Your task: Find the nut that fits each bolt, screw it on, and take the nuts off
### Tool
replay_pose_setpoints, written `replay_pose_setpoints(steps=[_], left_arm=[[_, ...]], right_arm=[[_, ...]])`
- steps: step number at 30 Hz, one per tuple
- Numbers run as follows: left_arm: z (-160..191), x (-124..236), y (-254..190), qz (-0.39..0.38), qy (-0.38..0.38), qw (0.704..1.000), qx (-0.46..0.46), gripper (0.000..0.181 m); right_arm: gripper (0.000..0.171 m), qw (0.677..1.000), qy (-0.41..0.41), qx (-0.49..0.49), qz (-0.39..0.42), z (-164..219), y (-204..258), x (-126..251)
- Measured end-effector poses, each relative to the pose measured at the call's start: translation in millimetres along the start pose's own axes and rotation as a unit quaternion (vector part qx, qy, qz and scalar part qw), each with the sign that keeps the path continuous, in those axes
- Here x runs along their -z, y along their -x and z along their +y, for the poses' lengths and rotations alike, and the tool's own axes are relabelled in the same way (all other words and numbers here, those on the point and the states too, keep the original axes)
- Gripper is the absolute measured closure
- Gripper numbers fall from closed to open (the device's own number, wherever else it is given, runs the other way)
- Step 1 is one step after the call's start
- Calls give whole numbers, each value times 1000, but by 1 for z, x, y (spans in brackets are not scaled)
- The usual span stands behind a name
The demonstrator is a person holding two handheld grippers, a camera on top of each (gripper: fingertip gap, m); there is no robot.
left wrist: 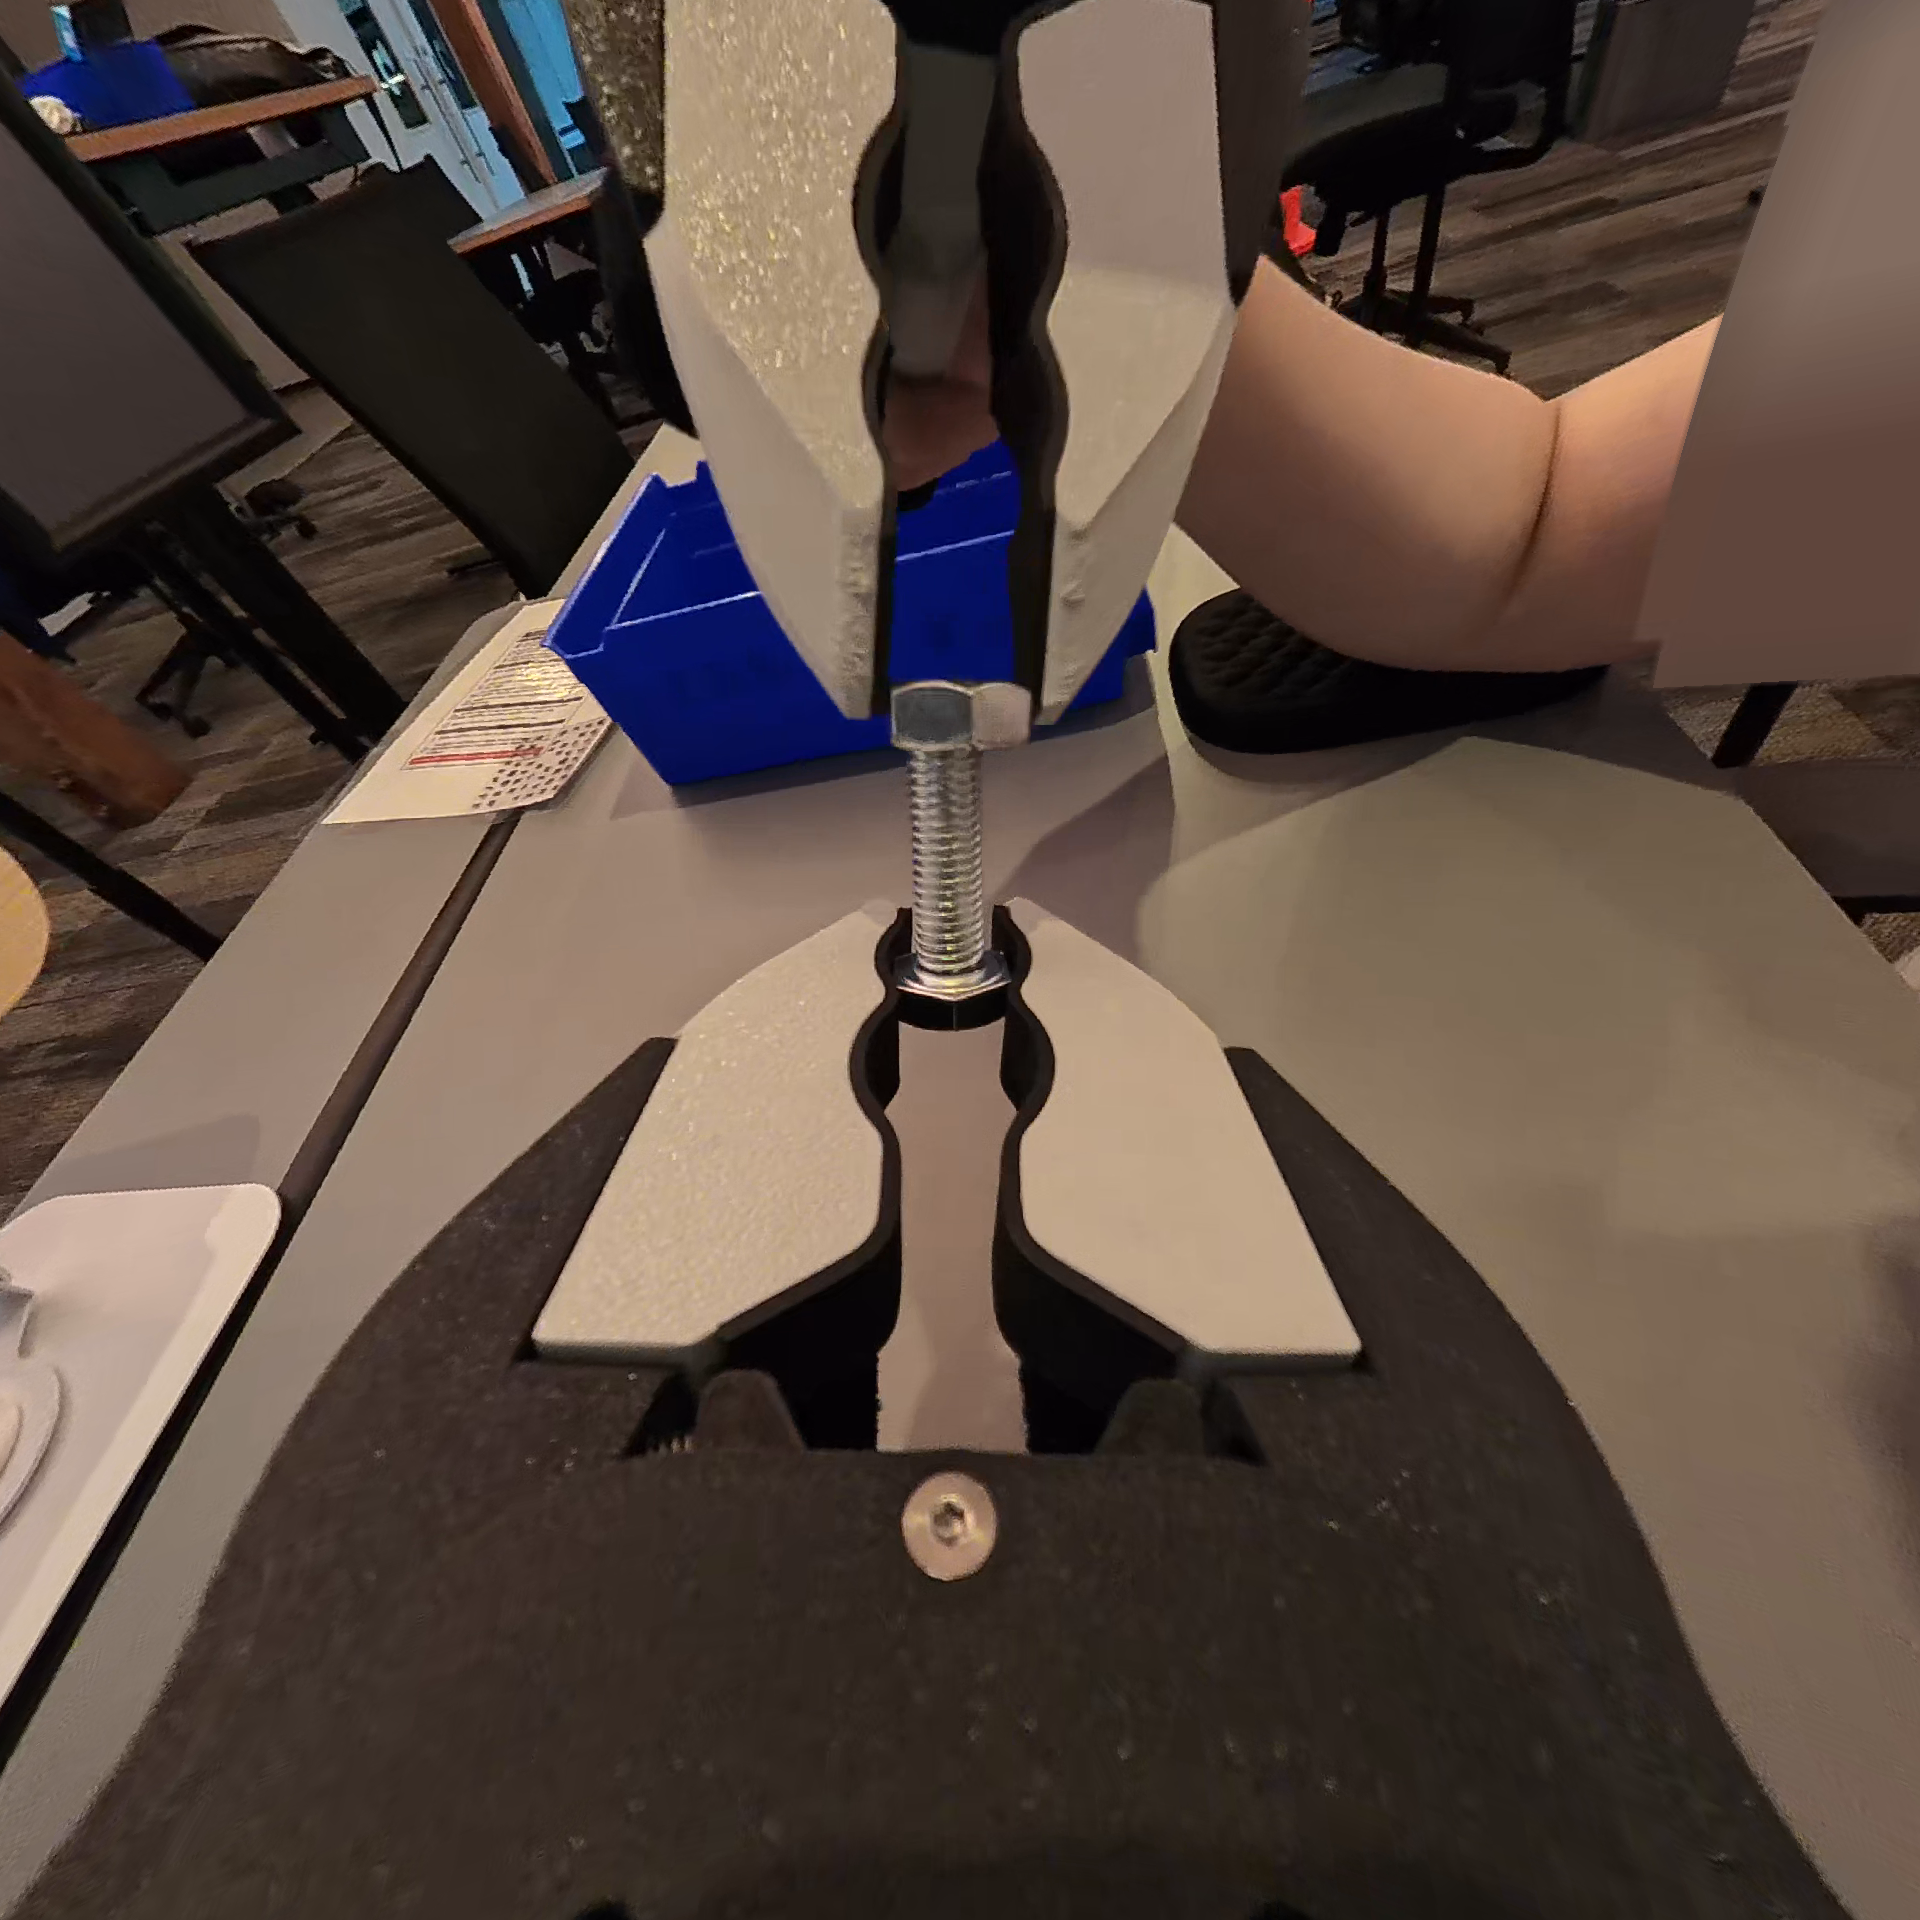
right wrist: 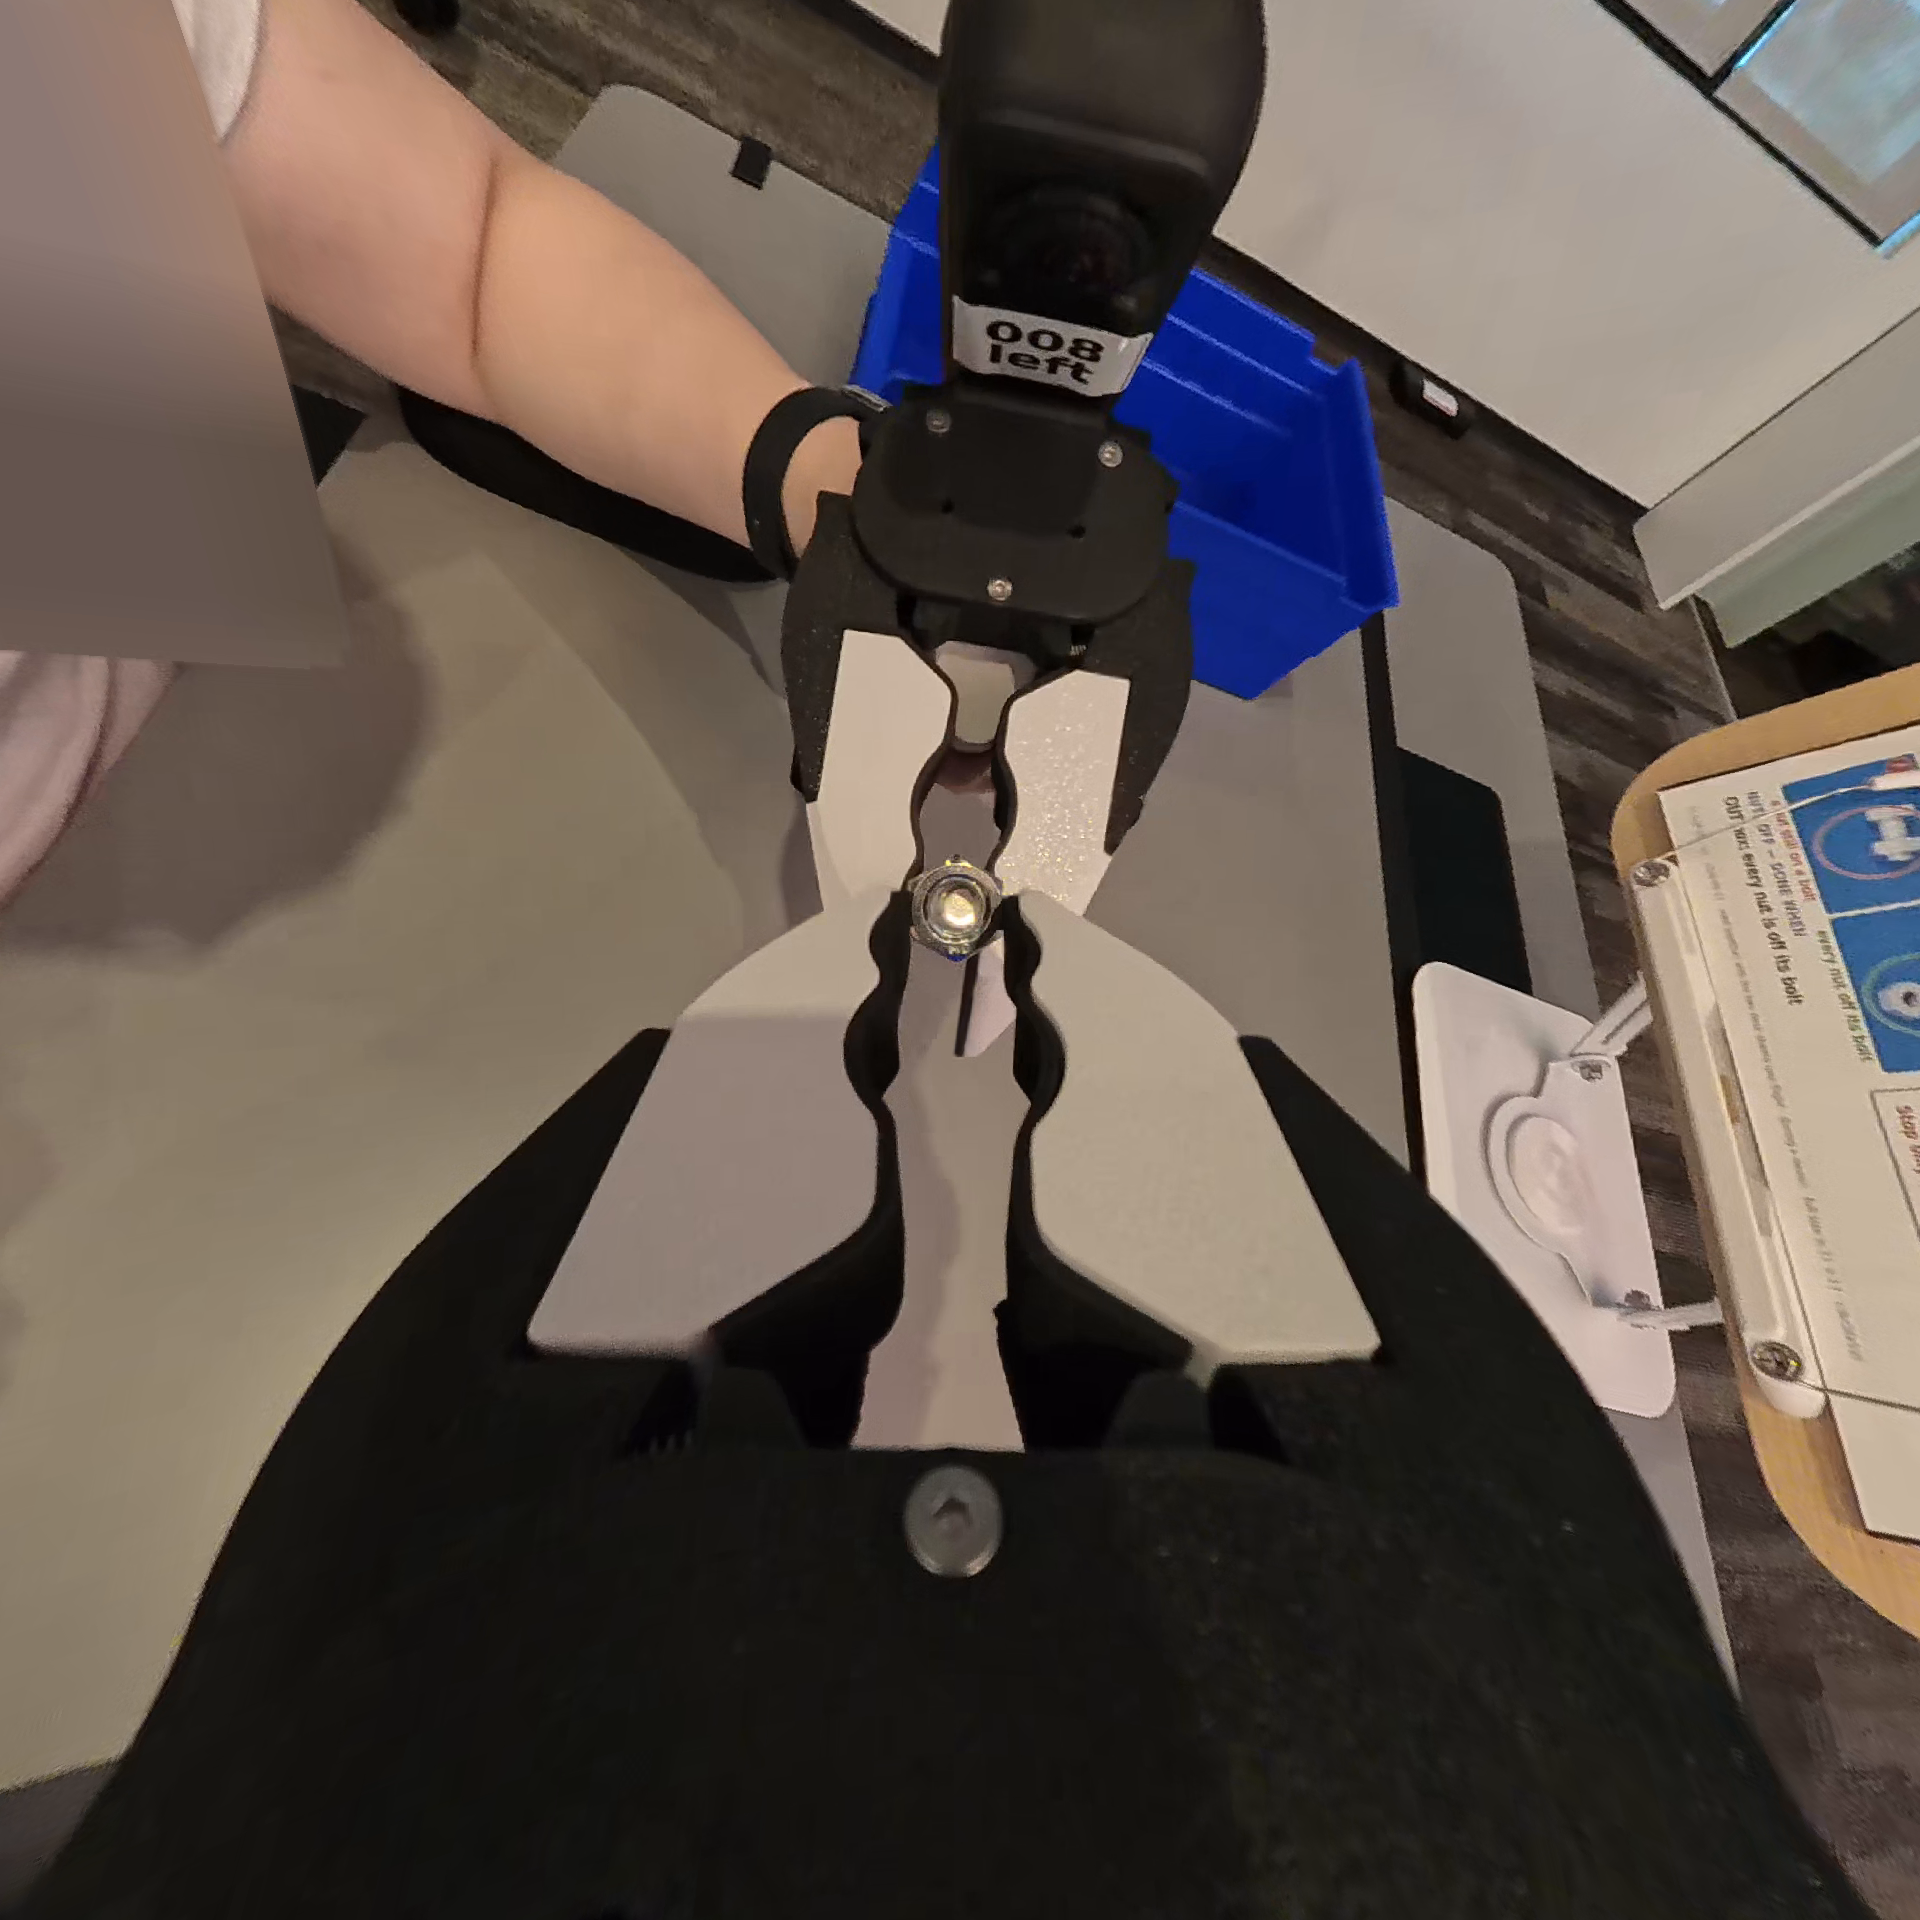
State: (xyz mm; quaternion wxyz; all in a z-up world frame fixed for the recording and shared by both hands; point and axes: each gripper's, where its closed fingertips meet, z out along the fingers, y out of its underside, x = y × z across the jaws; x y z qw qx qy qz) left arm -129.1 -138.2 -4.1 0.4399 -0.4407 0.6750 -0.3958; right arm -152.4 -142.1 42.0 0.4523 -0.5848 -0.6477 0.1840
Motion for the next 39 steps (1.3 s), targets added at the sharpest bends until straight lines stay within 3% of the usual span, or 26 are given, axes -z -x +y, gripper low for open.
replay_pose_setpoints(steps=[9, 17, 28, 34, 39], left_arm=[[6, -4, -27, 64, 25, 997, -38, 168], [7, -4, -36, 91, 20, 995, -36, 168], [9, 7, 11, -36, 47, 998, -21, 167], [13, 13, 38, -121, 68, 990, -2, 168], [21, 16, 55, -193, 105, 976, -4, 167]], right_arm=[[154, 997, 25, 60, -51, 5, 27, -1], [154, 993, 57, 102, -34, 4, 33, -3], [154, 995, 29, -88, 30, 5, -10, -8], [154, 970, -16, -235, 56, 8, -33, -11], [154, 949, -27, -299, 97, 15, -46, -14]])
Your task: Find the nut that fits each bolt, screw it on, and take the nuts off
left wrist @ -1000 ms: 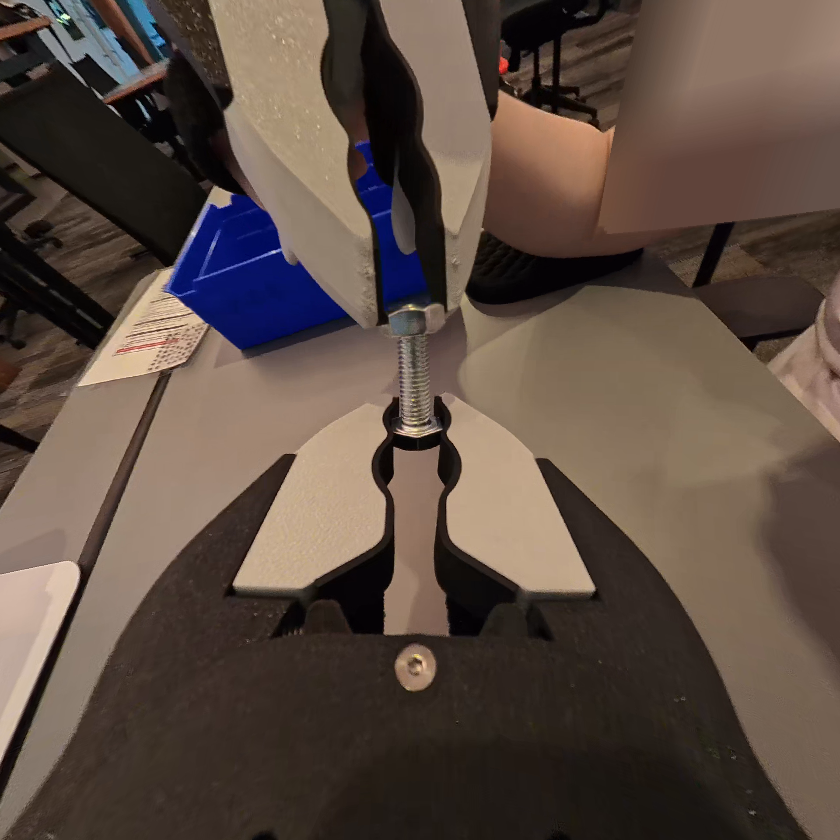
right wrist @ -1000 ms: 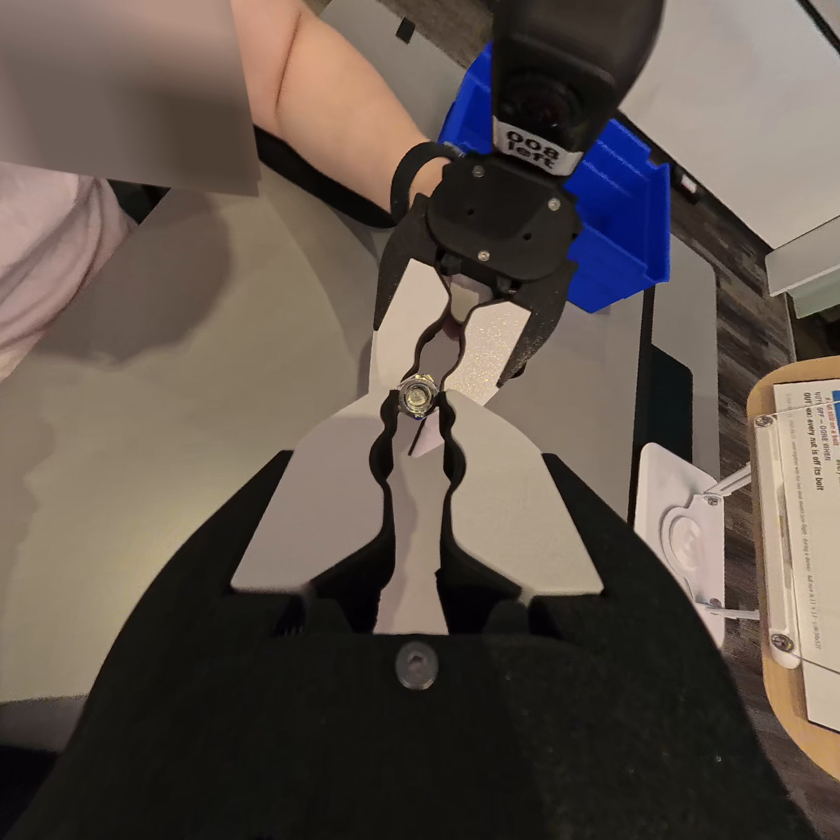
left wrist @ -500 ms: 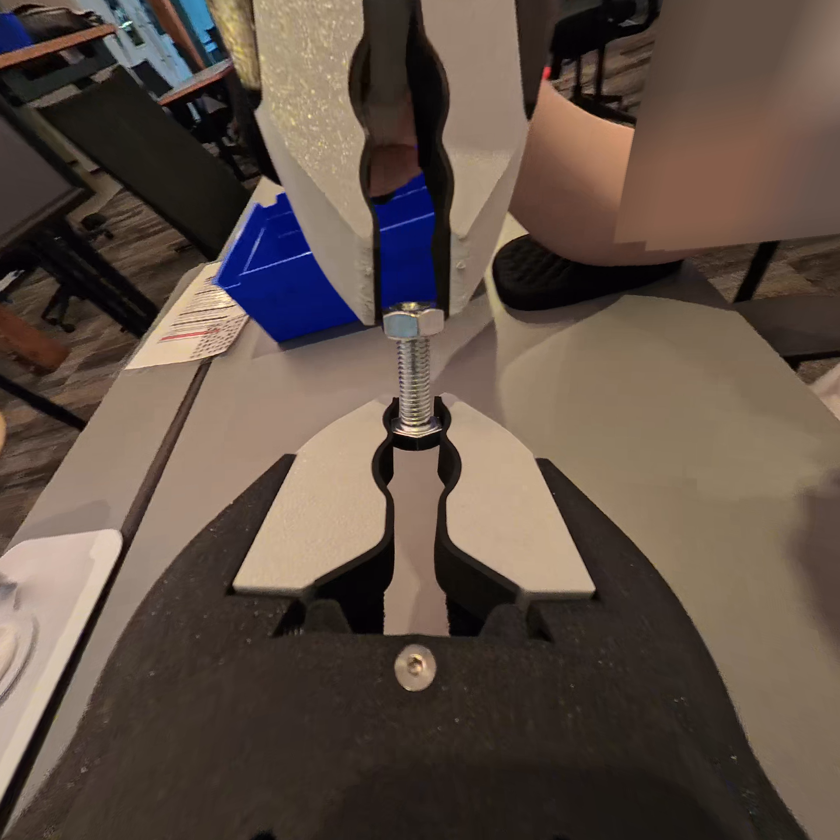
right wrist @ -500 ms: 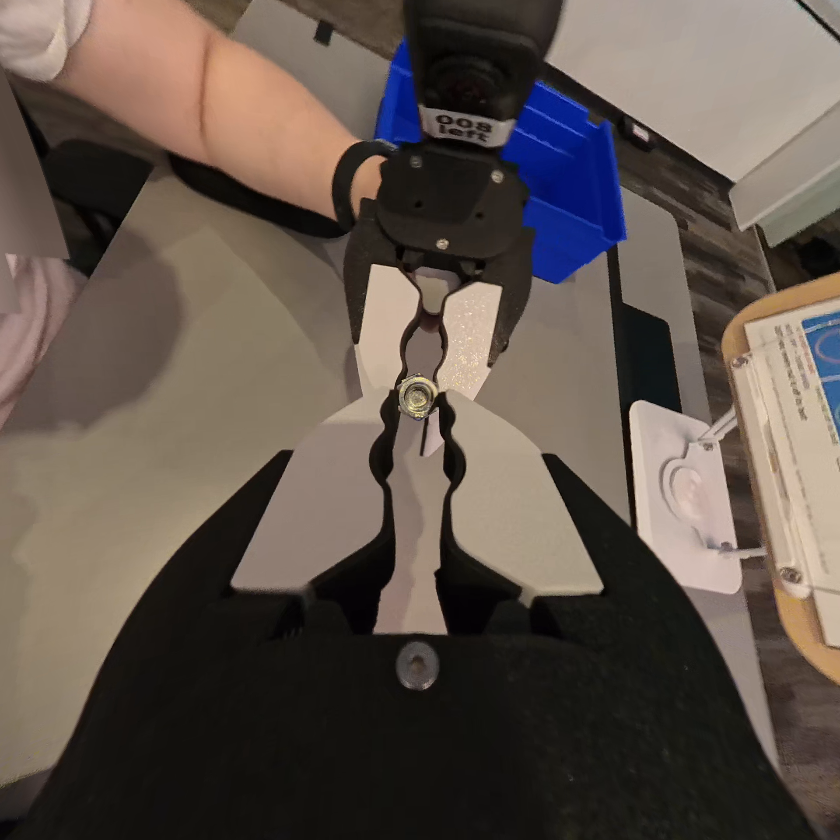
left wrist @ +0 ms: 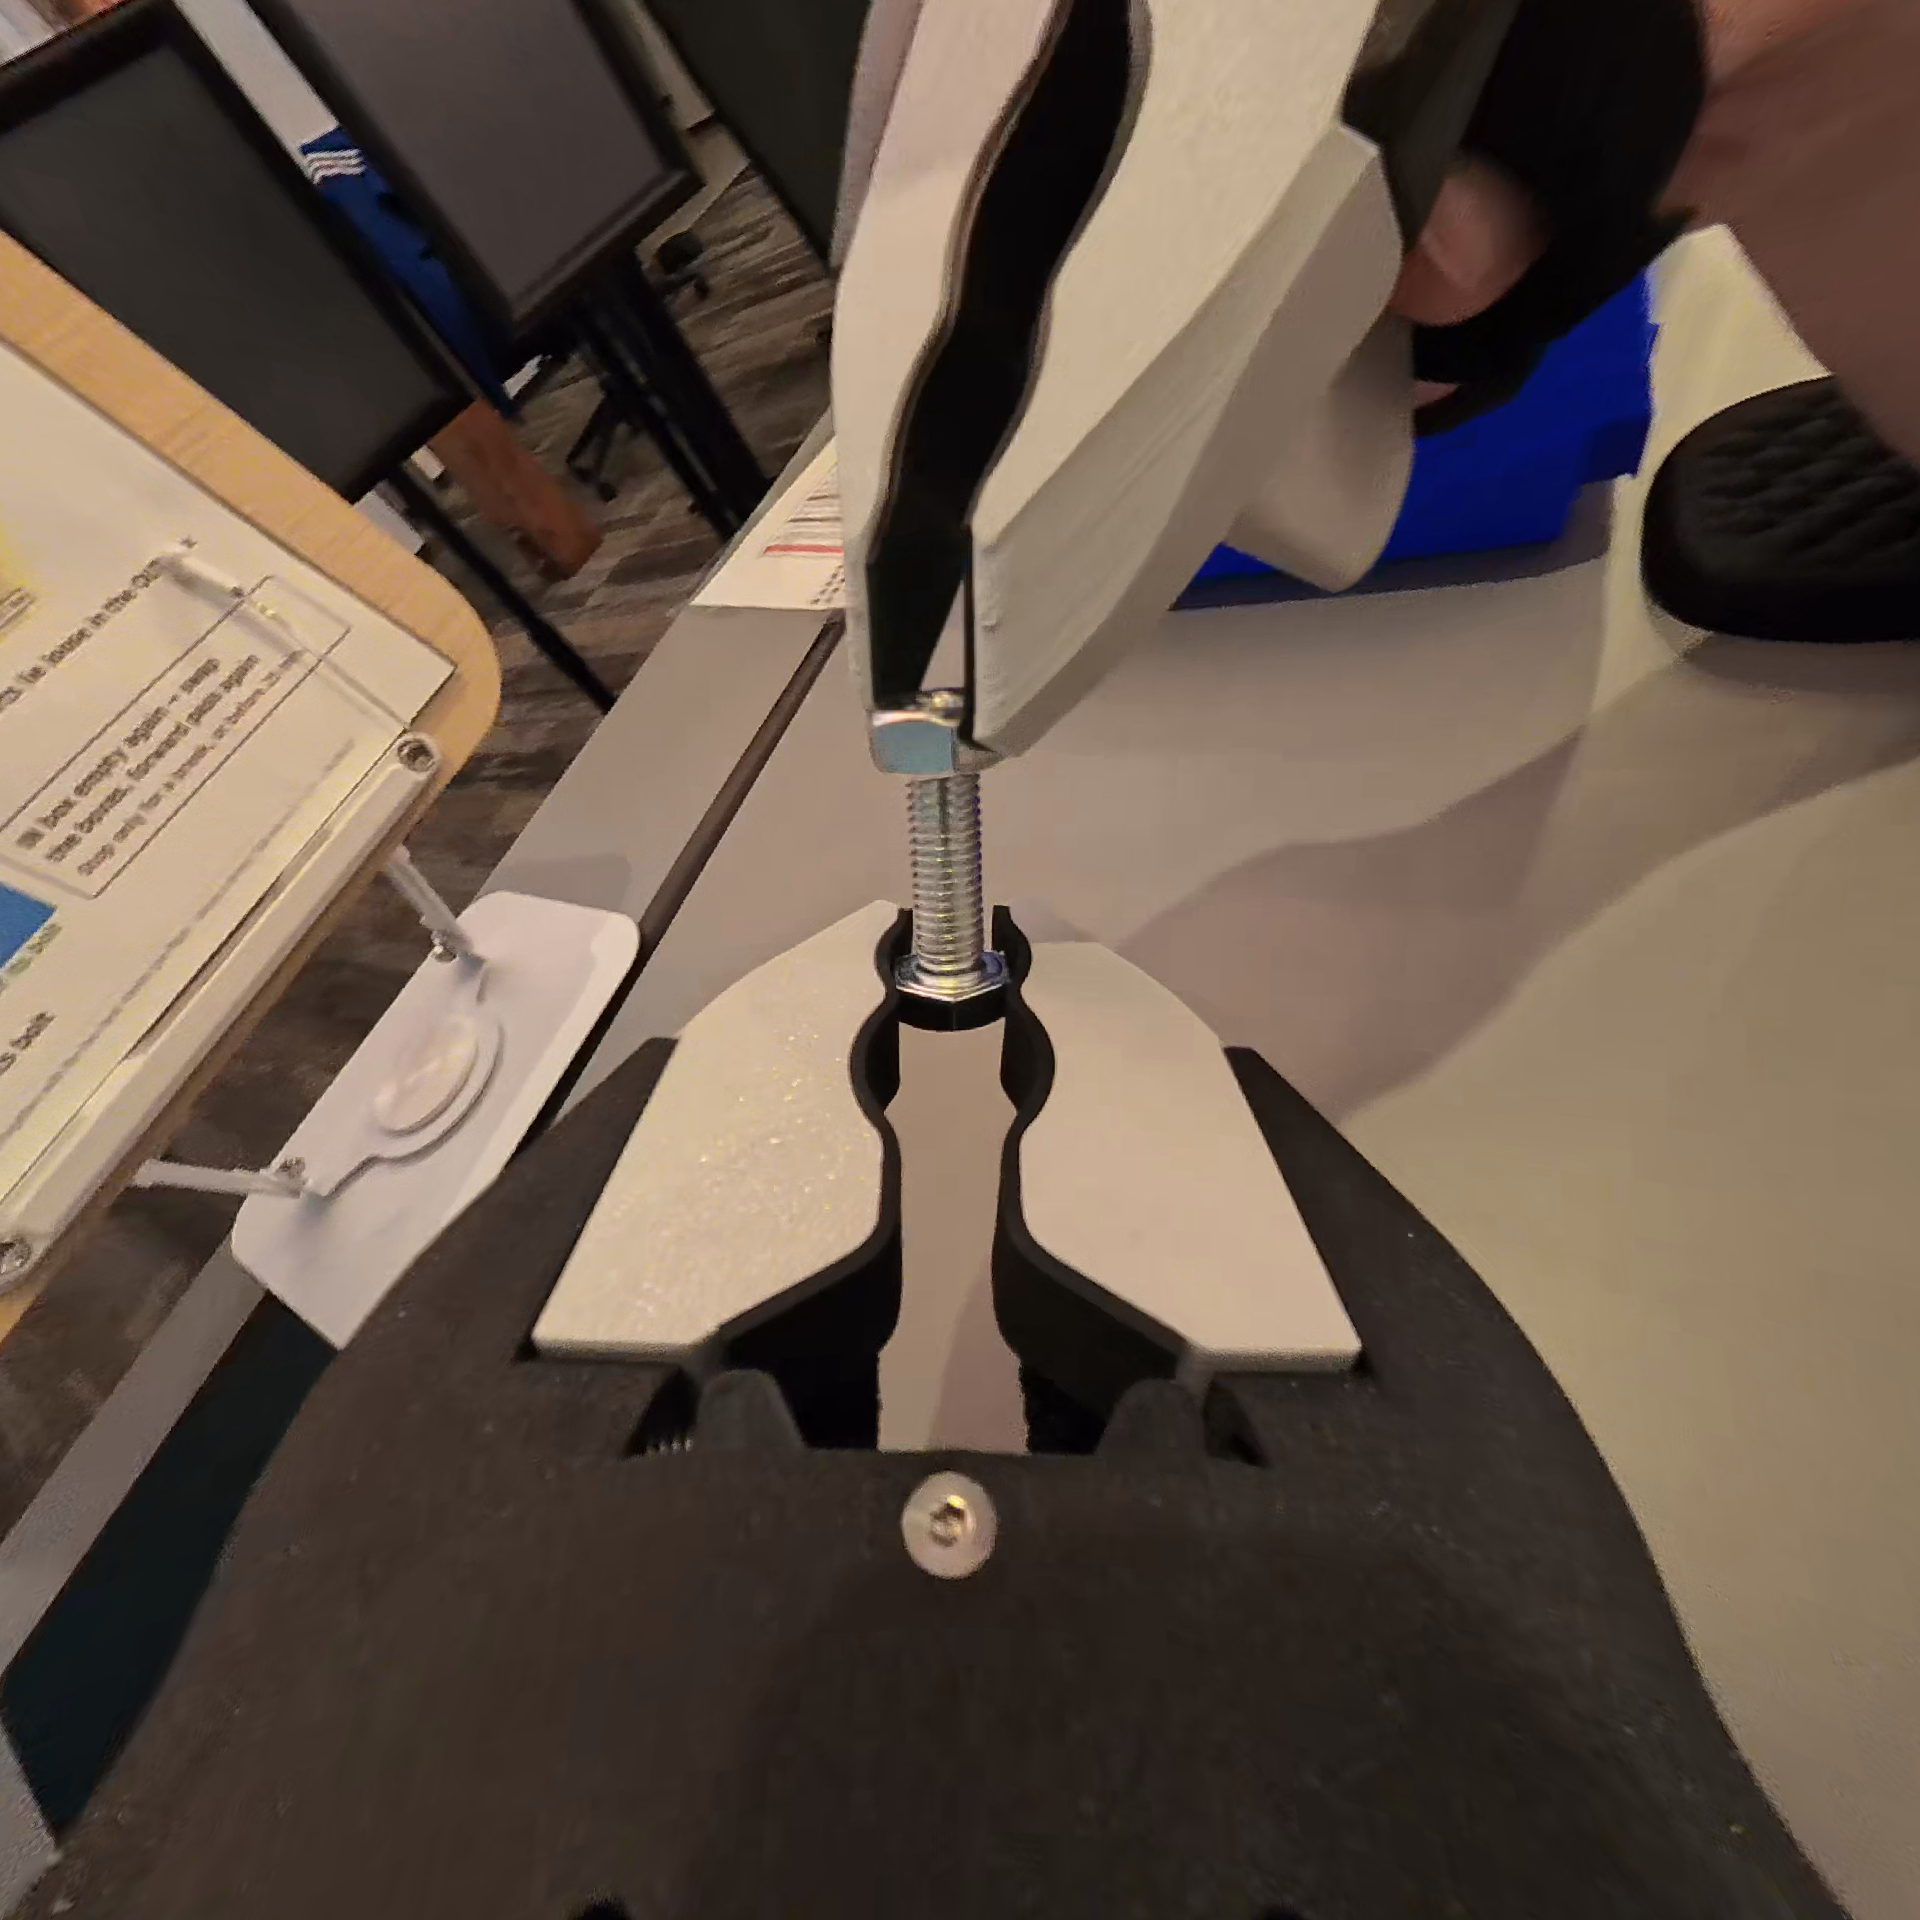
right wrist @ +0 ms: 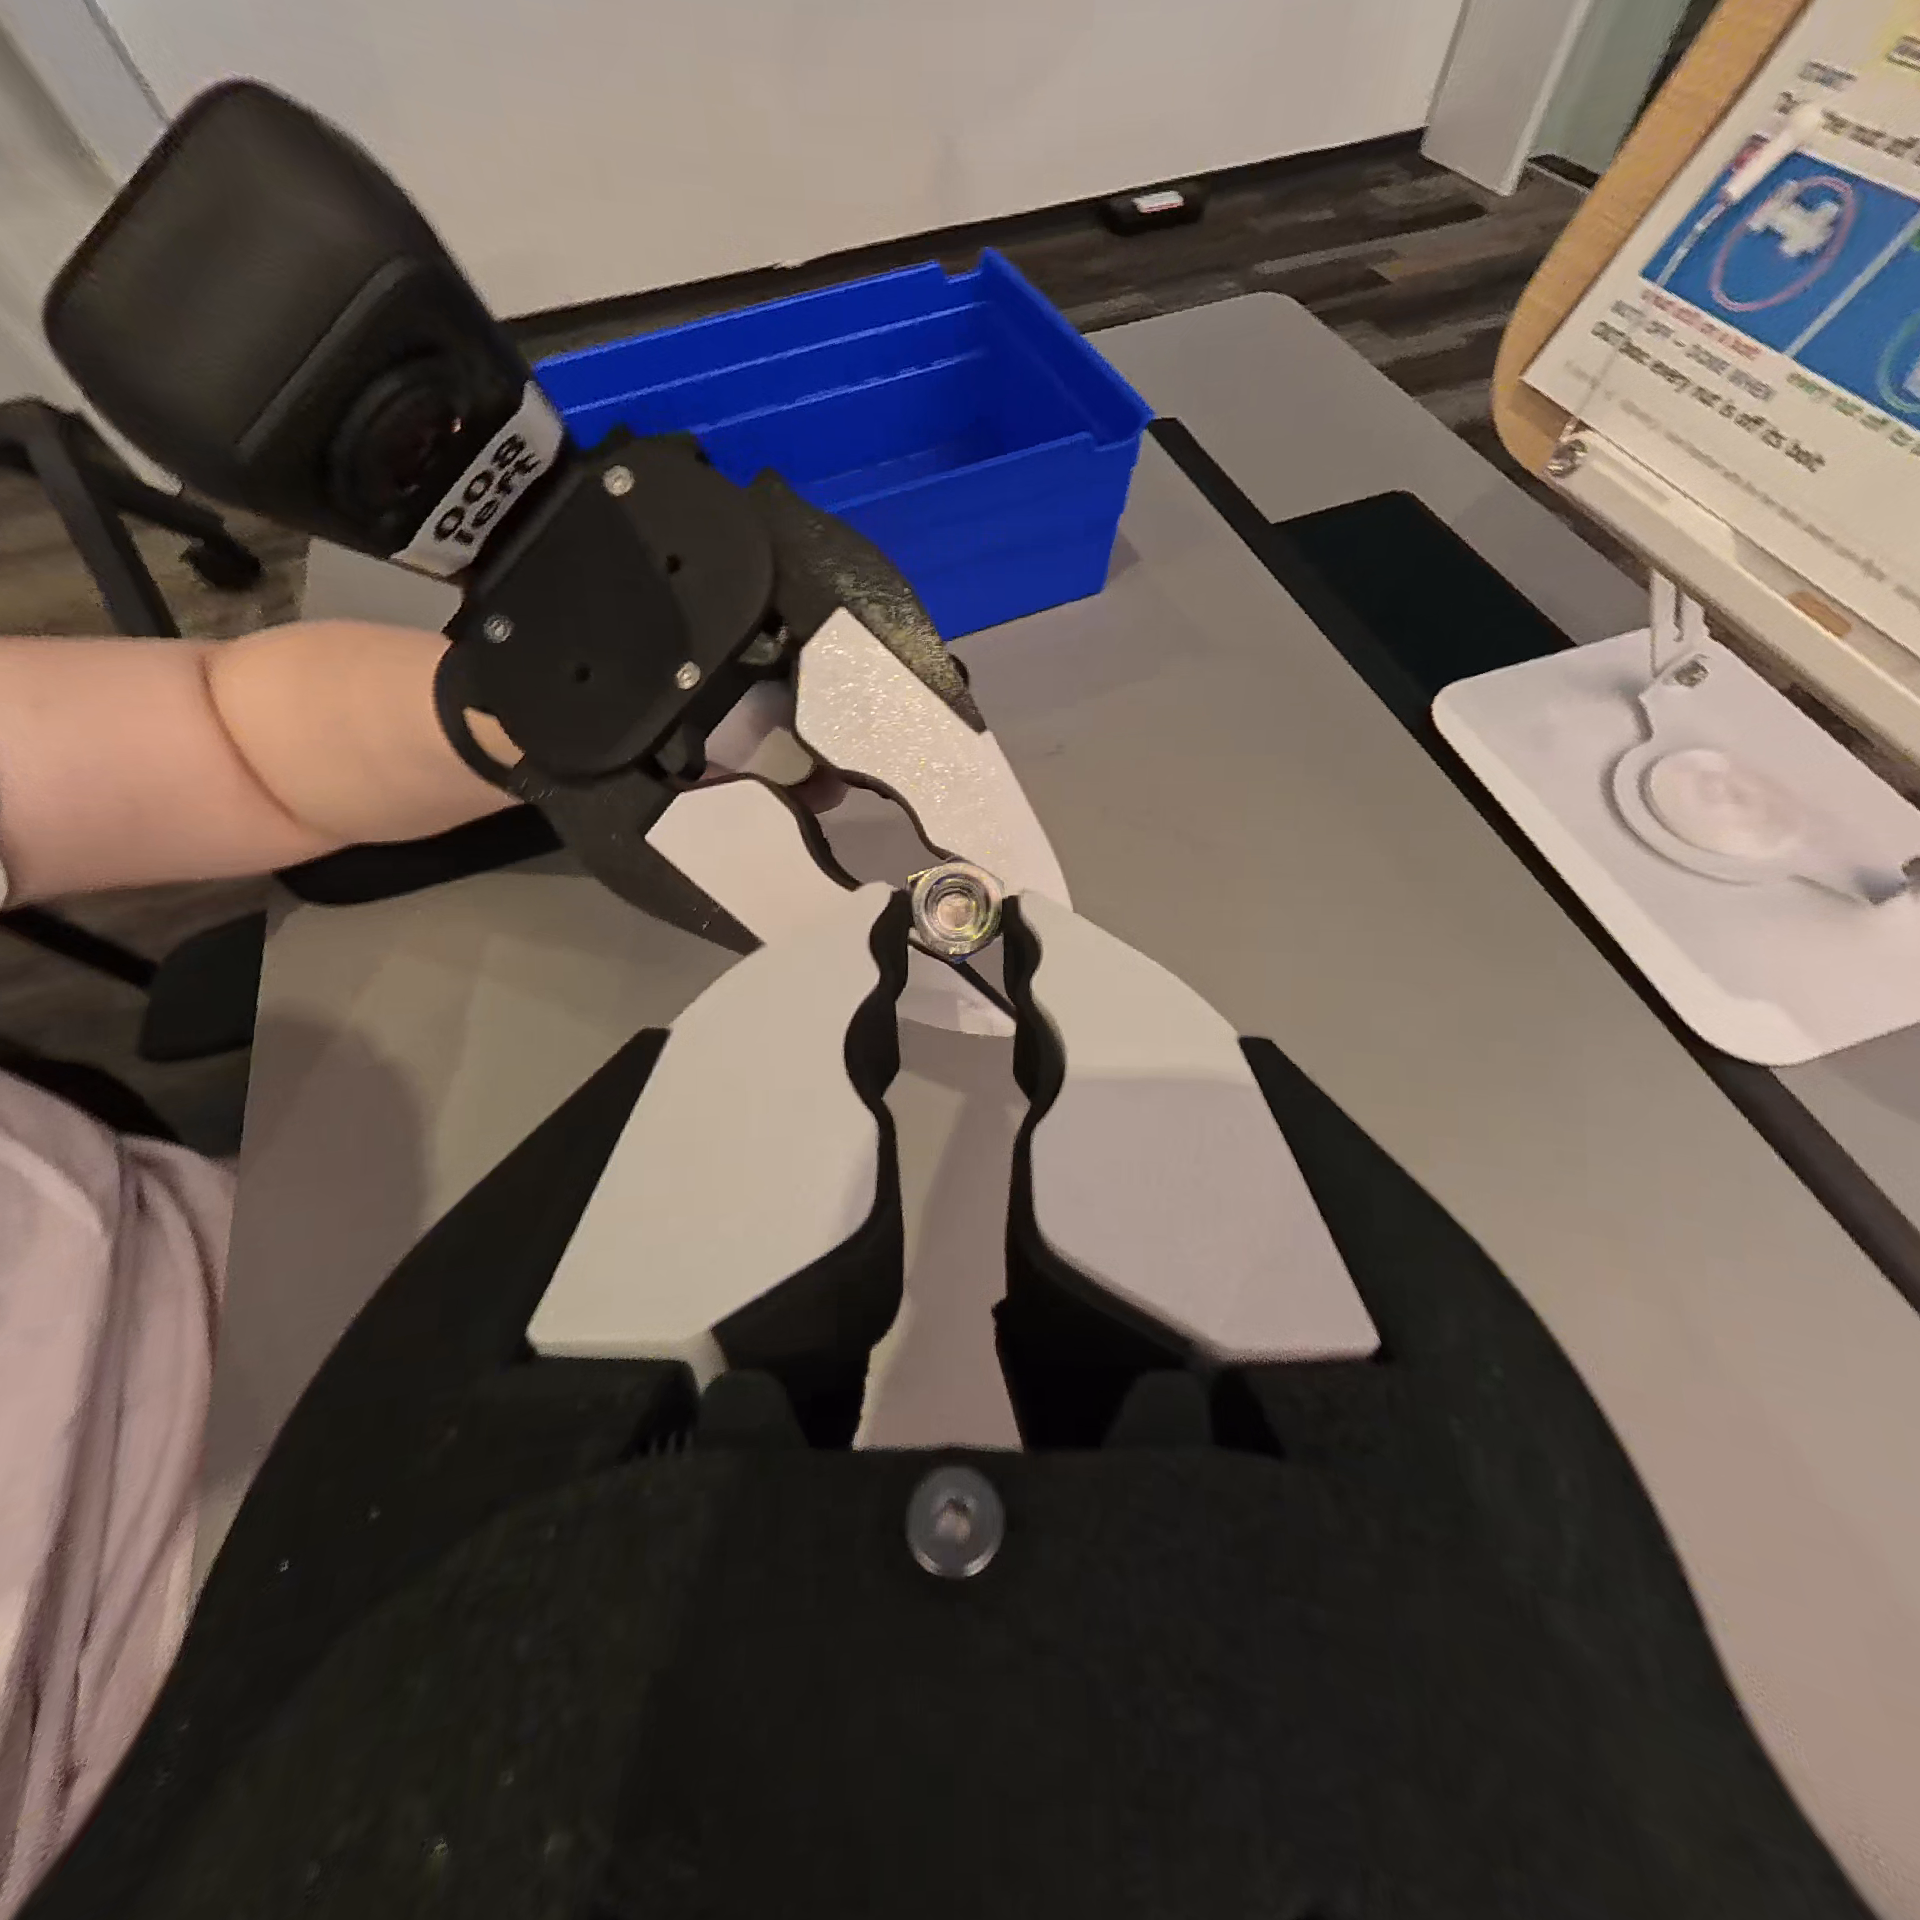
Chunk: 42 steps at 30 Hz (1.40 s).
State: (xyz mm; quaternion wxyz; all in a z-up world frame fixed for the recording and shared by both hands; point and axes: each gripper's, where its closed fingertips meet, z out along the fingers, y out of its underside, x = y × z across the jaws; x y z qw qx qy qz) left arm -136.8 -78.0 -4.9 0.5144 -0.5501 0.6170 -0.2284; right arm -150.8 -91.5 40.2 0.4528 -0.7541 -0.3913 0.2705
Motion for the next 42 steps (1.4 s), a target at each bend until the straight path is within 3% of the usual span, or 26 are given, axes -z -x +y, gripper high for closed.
replay_pose_setpoints(steps=[8, 37, 42], left_arm=[[5, -2, 11, -55, 26, 998, -2, 168], [-11, 3, 4, -5, -32, 998, 48, 167], [-19, 7, 3, 7, -56, 997, 58, 167]], right_arm=[[154, 997, -26, -72, 5, 0, -8, -4], [154, 999, -35, -22, -6, -5, -1, -2], [147, 999, -45, 10, -6, -10, 3, 0]])
